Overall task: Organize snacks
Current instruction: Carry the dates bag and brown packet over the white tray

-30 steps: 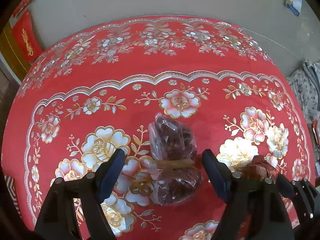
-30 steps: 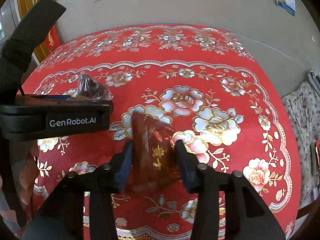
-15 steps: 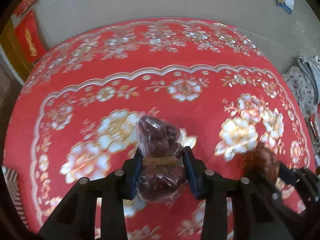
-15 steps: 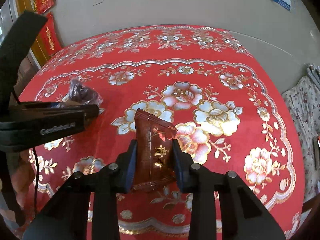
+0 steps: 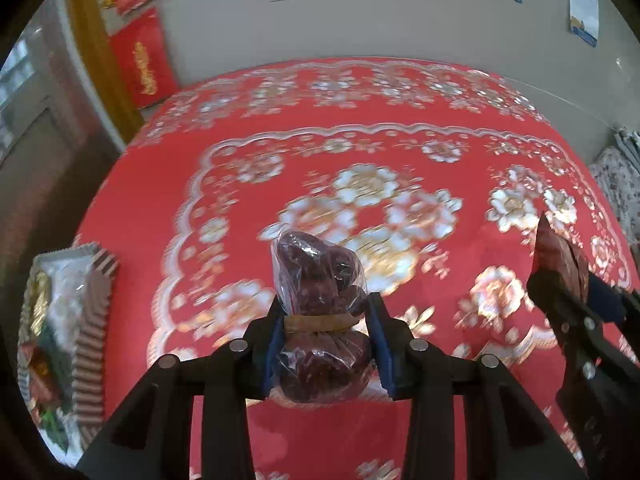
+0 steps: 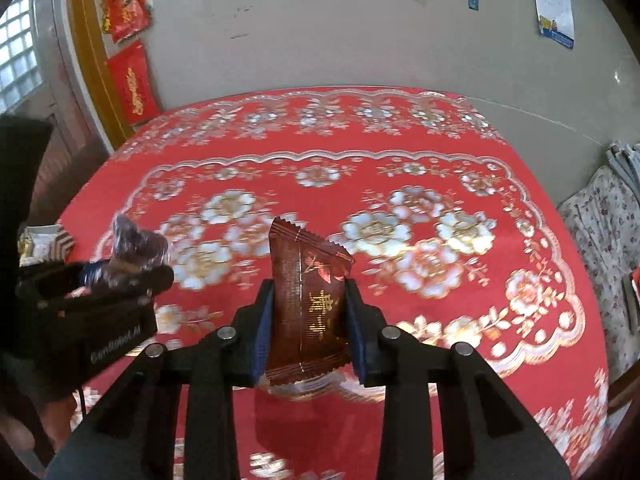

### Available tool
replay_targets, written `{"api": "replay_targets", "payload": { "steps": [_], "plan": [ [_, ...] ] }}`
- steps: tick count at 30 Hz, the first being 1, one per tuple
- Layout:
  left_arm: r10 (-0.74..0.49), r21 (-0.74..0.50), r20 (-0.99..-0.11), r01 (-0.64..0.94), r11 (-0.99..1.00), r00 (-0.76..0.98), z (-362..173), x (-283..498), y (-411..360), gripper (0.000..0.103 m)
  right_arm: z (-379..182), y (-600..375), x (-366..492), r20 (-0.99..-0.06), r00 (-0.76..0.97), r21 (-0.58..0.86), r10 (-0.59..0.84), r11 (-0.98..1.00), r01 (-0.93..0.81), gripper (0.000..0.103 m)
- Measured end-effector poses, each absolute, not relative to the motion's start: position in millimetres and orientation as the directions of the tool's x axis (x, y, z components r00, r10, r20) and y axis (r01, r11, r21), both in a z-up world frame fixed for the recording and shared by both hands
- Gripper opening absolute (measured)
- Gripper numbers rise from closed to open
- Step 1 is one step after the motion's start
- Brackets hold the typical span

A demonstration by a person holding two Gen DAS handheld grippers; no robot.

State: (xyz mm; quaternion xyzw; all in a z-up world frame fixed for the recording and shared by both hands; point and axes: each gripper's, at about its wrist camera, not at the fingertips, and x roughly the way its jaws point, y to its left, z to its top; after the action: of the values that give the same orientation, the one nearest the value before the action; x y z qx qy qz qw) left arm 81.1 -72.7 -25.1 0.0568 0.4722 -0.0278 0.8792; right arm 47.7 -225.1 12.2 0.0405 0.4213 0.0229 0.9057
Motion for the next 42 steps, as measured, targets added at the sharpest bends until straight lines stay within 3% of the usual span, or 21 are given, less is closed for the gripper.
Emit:
{"api": "replay_targets", "payload": {
  "steps": [12, 42],
  "plan": [
    [0.067, 0.087, -0.8, 0.004, 0.996, 0.596, -14, 33, -7, 0.039, 18, -168, 22, -0.75, 0.651, 0.107, 0.118, 0.993, -0.056, 0.03],
    [0.246, 0.07, -0.756, -0.298, 0.952, 0.606, 18, -43, 177, 0.039, 44, 16, 6, -0.707, 0.612, 0.108, 0.354, 0.91, -0.401, 0.03]
  ]
}}
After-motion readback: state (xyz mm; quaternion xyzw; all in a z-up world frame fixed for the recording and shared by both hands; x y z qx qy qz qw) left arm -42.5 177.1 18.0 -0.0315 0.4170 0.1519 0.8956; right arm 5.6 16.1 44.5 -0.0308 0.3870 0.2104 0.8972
